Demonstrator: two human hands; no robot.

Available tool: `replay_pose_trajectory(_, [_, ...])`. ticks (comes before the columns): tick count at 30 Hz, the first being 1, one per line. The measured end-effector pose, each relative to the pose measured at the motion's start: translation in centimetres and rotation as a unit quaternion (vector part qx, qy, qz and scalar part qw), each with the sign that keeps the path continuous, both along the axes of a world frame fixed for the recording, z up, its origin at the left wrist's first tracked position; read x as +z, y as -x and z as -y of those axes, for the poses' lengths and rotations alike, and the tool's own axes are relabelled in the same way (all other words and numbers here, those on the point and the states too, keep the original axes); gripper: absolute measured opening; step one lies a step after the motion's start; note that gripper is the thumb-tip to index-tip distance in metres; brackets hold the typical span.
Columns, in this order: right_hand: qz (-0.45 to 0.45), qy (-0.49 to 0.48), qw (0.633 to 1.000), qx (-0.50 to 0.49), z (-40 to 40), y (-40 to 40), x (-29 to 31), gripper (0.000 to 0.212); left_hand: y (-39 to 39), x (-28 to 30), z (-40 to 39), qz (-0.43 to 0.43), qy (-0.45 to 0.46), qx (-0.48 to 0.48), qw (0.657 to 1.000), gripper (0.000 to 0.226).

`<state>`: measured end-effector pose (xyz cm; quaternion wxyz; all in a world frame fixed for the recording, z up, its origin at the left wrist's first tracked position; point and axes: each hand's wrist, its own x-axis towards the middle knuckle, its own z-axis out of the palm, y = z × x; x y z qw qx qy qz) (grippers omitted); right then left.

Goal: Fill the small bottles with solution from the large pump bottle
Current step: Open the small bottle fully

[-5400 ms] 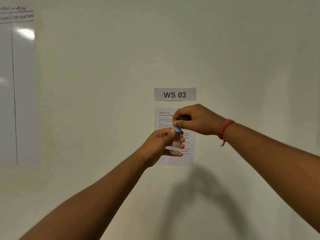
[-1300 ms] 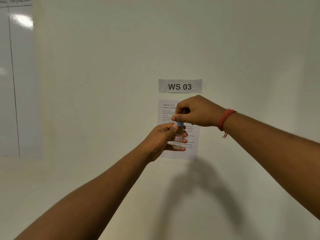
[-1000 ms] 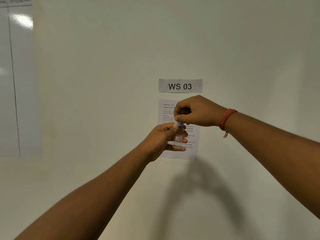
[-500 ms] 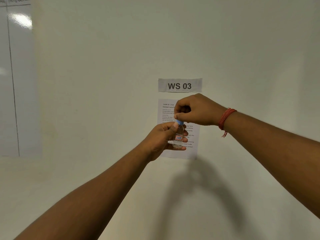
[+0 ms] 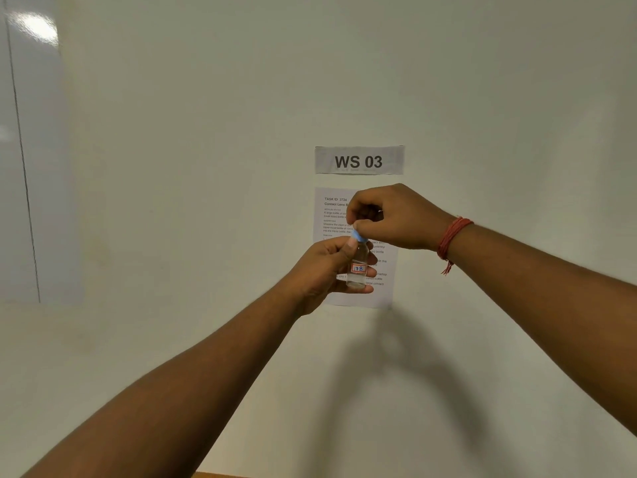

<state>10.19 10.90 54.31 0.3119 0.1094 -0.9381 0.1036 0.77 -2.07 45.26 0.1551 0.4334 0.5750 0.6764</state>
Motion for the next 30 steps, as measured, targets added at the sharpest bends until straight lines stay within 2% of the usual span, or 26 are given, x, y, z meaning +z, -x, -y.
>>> replay_pose_trajectory(12, [0.027, 0.006, 0.999, 0.019, -0.9, 0.3, -0.4, 0.022, 0.2, -0.5, -0.7, 0.002, 0.015, 0.004, 1.0, 0.035])
replay_pose_trajectory(17, [0.012, 0.025, 1.0, 0.002, -1.3, 0.3, -0.8, 0.007, 0.5, -0.8, -0.6, 0.004, 0.009, 0.003, 1.0, 0.035])
replay_pose_trajectory(21, [0.018, 0.02, 1.0, -0.007, -1.2, 0.2, -0.9, 0.004, 0.4, -0.9, -0.6, -0.003, 0.009, 0.0, 1.0, 0.037])
replay_pose_trajectory(30, [-0.001, 0.043, 0.999, 0.012, -1.4, 0.4, -1.3, 0.02, 0.8, -1.2, -0.9, -0.002, 0.003, -0.006, 1.0, 0.036])
